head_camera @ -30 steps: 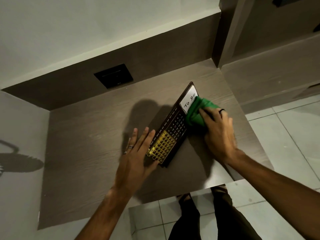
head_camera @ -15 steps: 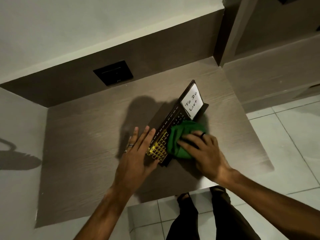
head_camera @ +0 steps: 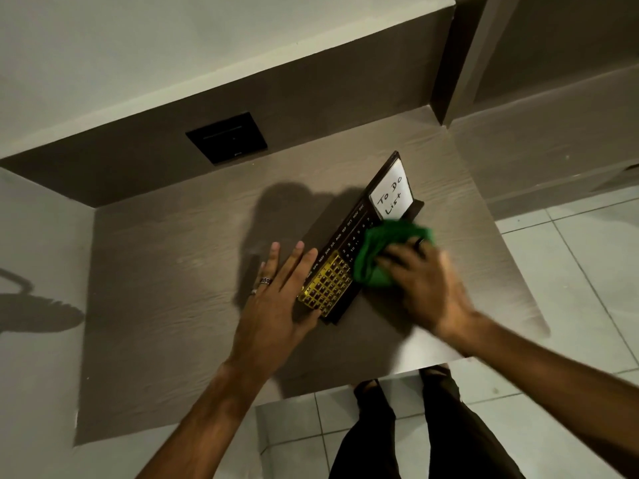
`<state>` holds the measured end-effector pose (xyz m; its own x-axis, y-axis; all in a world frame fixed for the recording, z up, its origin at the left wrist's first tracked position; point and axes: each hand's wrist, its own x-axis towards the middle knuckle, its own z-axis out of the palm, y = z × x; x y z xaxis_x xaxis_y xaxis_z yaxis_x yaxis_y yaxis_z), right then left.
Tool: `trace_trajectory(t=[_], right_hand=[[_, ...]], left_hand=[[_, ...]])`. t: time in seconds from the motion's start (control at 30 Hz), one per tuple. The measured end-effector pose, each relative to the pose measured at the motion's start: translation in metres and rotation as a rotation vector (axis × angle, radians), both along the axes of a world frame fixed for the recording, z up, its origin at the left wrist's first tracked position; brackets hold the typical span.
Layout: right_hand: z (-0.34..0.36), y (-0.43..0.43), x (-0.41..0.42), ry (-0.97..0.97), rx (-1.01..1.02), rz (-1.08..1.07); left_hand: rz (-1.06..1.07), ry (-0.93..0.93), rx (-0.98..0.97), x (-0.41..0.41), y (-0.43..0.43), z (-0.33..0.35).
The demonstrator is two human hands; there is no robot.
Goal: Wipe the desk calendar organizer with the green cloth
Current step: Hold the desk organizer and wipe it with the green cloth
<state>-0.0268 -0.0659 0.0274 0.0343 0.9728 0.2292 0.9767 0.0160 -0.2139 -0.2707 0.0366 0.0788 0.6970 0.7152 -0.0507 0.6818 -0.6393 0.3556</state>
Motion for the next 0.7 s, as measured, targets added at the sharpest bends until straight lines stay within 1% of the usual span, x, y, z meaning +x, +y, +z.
trace_trajectory(t=[0.1, 0.17, 0.2, 0.23, 0.3, 0.37, 0.43, 0.5, 0.57, 0.6, 0.63, 0.7], right_hand=[[0.014, 0.024, 0.039, 0.053, -0.065, -0.305], [0.018, 0.030, 0.038, 0.057, -0.053, -0.393], [0.017, 0.028, 0.030, 0.048, -0.044, -0.382], [0.016, 0.022, 0.016, 0.048, -0.036, -0.328], [0.009, 0.003, -0.020, 0.038, -0.023, -0.152], [0.003, -0.015, -0.049, 0.039, -0.066, 0.004], [0.006, -0.013, -0.037, 0.034, -0.093, 0.049], [0.012, 0.006, 0.000, 0.039, -0.057, -0.103], [0.023, 0.027, 0.039, 0.050, -0.096, -0.322], [0.025, 0.034, 0.050, 0.042, -0.118, -0.390], [0.026, 0.039, 0.052, 0.018, -0.125, -0.427], [0.026, 0.037, 0.038, -0.004, -0.131, -0.392]], left_hand=[[0.010, 0.008, -0.016, 0.002, -0.001, 0.000], [0.014, 0.003, -0.027, 0.002, -0.001, 0.000], [0.017, 0.000, -0.028, 0.003, -0.001, -0.001], [0.018, -0.001, -0.028, 0.002, -0.001, -0.001], [0.016, -0.022, -0.033, 0.003, -0.001, -0.001], [0.009, -0.040, -0.041, 0.003, -0.001, -0.001], [0.003, -0.043, -0.040, 0.002, -0.001, 0.000], [0.015, -0.038, -0.043, 0.002, -0.002, 0.001], [0.028, -0.027, -0.044, 0.003, -0.003, 0.001], [0.027, -0.025, -0.047, 0.003, -0.004, 0.002], [0.025, -0.025, -0.050, 0.004, -0.005, 0.002], [0.031, -0.027, -0.055, 0.004, -0.004, 0.002]])
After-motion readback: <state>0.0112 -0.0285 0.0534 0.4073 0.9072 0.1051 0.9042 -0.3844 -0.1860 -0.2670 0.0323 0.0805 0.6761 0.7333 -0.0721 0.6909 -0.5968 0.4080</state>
